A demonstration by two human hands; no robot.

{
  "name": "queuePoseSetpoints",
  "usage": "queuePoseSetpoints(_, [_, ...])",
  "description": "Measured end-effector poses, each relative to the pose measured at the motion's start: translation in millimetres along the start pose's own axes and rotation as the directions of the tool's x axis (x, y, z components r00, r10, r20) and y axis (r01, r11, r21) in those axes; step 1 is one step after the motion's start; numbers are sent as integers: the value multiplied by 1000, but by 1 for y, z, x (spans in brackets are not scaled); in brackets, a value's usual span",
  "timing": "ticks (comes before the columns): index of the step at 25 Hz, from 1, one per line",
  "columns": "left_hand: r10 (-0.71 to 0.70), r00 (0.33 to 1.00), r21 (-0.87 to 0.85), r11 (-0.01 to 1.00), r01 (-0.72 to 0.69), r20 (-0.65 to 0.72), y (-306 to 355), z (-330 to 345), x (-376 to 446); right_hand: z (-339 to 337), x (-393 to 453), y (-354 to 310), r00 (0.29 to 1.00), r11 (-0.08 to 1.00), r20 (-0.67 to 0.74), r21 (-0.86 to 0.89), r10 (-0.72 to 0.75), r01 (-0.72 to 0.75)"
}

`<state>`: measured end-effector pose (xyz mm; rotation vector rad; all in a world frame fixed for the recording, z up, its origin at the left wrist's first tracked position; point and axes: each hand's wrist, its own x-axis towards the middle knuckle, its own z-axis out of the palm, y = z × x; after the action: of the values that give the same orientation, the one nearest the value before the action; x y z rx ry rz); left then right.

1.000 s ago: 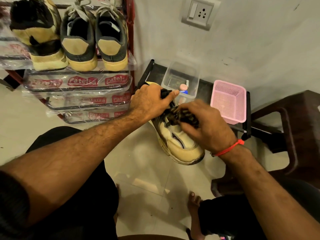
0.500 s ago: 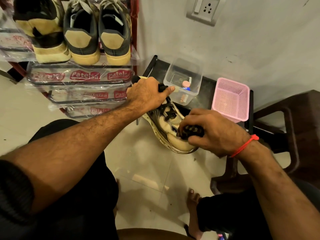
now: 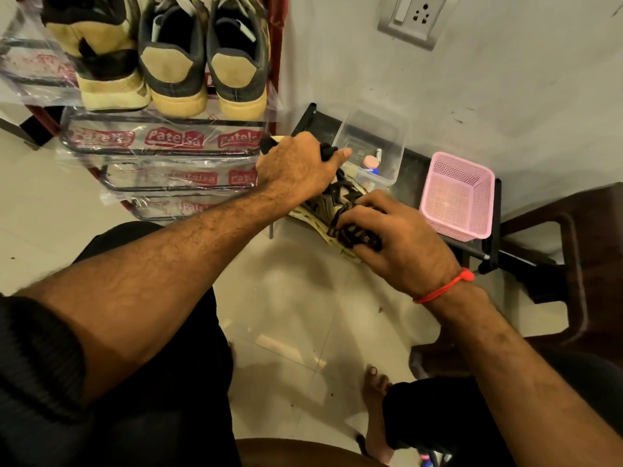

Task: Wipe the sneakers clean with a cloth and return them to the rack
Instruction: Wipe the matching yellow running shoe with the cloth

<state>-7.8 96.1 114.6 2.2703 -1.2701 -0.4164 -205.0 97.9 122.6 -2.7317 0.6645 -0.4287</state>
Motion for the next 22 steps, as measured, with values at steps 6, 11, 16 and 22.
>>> queuePoseSetpoints(6, [90, 995, 24, 996, -91, 53, 2, 0, -4, -21, 0, 43, 931, 949, -202, -22, 305, -316])
queuePoseSetpoints(11, [112, 988, -58, 993, -107, 104, -2, 6, -1, -27, -5, 42, 863, 874, -247, 336, 441, -351])
queuePoseSetpoints(16, [188, 979, -58, 981, -184, 74, -1, 9, -5, -14, -4, 21, 990, 966, 39, 216, 137, -142])
queuePoseSetpoints(22, [91, 976, -144, 988, -63, 200, -13, 8, 1, -16, -8, 10, 949, 977, 289, 199, -128, 71])
